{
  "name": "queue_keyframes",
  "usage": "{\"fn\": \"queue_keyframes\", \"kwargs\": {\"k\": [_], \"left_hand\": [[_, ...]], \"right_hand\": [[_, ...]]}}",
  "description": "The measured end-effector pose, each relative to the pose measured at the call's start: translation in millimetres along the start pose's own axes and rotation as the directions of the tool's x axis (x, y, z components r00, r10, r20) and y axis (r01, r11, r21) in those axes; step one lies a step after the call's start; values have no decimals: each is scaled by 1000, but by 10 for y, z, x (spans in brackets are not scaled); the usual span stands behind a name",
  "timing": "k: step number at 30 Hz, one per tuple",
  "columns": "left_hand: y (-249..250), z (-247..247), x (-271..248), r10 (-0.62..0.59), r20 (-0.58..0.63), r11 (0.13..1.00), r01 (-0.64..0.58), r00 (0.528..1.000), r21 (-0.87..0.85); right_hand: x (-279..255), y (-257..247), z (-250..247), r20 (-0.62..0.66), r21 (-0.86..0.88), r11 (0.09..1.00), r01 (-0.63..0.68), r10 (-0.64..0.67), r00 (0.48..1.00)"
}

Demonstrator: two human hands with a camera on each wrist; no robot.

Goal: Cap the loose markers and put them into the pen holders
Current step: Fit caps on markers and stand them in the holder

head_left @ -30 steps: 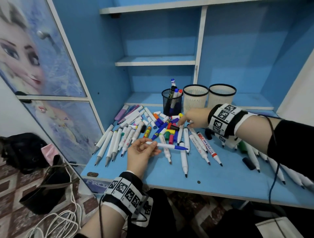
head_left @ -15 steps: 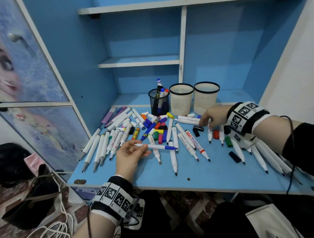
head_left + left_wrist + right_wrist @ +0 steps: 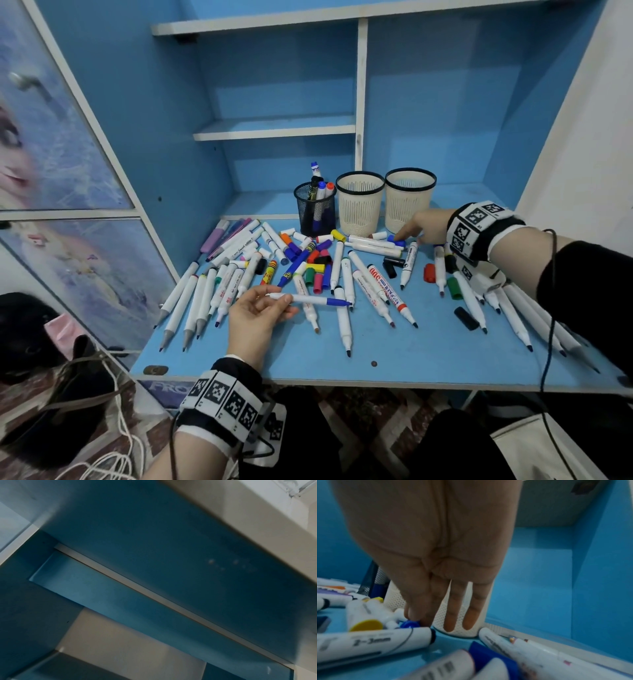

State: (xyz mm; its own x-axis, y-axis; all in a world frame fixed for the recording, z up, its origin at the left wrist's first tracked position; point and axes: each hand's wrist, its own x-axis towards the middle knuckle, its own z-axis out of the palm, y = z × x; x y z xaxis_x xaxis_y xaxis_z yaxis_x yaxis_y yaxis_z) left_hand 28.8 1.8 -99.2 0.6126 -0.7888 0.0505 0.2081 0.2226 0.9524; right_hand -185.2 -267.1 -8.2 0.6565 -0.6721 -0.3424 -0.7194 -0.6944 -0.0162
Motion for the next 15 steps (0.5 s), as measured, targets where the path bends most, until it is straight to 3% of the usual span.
{"fn": "queue_keyframes", "kwargs": {"k": [4,7,12,15], "left_hand": [[3,-2,1,7,-2,1000,-7,1000,5],[-2,-11,6,10,4,1000,-10,1000,6],[-11,-22,16,9,13,1000,-9,1000,7],[-17,-17,17,8,13,1000,-7,1000,-2]], "right_hand": [[42,50,-28,-93,113,993,32,-21,995],[30,197,-36,-158,126,990,-56,75,984],[-108,426,31,-31,-76,975,-207,205,978],[-171,462,33,16,-20,980,-196,196,980]]}}
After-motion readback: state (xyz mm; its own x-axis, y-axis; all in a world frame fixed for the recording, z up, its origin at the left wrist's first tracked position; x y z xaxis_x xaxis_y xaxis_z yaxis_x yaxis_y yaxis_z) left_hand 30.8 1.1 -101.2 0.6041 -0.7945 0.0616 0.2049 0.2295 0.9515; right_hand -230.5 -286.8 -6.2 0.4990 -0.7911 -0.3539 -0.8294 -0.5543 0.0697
